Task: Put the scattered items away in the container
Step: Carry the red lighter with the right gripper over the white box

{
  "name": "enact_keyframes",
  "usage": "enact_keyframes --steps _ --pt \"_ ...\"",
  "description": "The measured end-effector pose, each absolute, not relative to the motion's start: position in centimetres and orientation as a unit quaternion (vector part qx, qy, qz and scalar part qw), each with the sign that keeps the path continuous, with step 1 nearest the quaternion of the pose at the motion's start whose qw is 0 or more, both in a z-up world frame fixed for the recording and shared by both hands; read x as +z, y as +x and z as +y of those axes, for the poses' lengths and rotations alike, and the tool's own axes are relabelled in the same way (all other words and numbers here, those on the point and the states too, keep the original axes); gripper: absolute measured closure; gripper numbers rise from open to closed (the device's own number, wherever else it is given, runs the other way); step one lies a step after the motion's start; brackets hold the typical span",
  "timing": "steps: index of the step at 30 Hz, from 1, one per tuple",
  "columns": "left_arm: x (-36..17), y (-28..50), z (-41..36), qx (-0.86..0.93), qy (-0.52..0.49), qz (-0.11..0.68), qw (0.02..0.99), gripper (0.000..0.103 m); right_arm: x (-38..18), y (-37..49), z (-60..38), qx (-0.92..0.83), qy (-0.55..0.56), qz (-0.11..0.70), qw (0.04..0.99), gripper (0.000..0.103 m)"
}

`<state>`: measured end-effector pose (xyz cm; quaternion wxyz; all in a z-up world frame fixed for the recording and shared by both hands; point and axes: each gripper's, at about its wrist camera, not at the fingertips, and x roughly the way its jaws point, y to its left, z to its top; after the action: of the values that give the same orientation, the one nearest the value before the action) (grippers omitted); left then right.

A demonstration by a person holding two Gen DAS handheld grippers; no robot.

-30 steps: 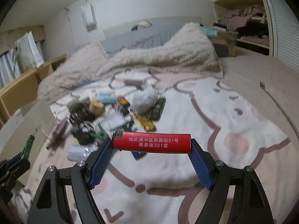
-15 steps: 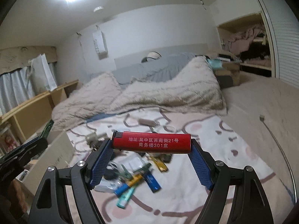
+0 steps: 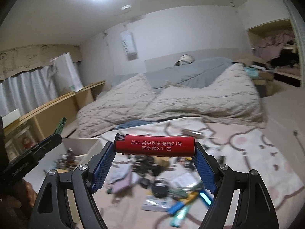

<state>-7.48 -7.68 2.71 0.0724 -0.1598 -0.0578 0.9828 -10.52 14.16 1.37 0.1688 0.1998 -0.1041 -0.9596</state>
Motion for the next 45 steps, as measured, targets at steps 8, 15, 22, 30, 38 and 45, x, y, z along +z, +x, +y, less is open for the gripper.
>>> enact_keyframes --steps 8,15,22,30,38,45 --pt "2.5 -7.2 -14.0 0.982 -0.161 -0.097 0.013 0.072 2.1 -11.8 7.1 -0.945 0.213 -0.083 0.235 0.022" --pt "2.2 -6.2 -18.9 0.979 -0.159 -0.123 -0.034 0.072 2.8 -12.3 1.4 -0.923 0.229 -0.078 0.300 0.022" --pt "1.8 -5.2 -22.4 0.975 -0.160 -0.135 -0.075 0.072 3.1 -12.1 -3.2 -0.910 0.238 -0.049 0.337 0.022" --pt "0.7 -4.7 -24.9 0.969 -0.170 -0.140 -0.112 0.072 2.2 -12.9 -6.8 -0.880 0.276 -0.039 0.384 0.022" --pt "-1.1 -5.9 -26.3 0.960 -0.204 -0.136 -0.136 0.072 1.1 -14.5 -9.8 -0.851 0.325 -0.016 0.412 0.022" --pt "-2.8 -6.9 -27.0 0.951 -0.240 -0.123 -0.151 0.072 -0.2 -15.1 -11.4 -0.834 0.354 0.009 0.423 0.022"
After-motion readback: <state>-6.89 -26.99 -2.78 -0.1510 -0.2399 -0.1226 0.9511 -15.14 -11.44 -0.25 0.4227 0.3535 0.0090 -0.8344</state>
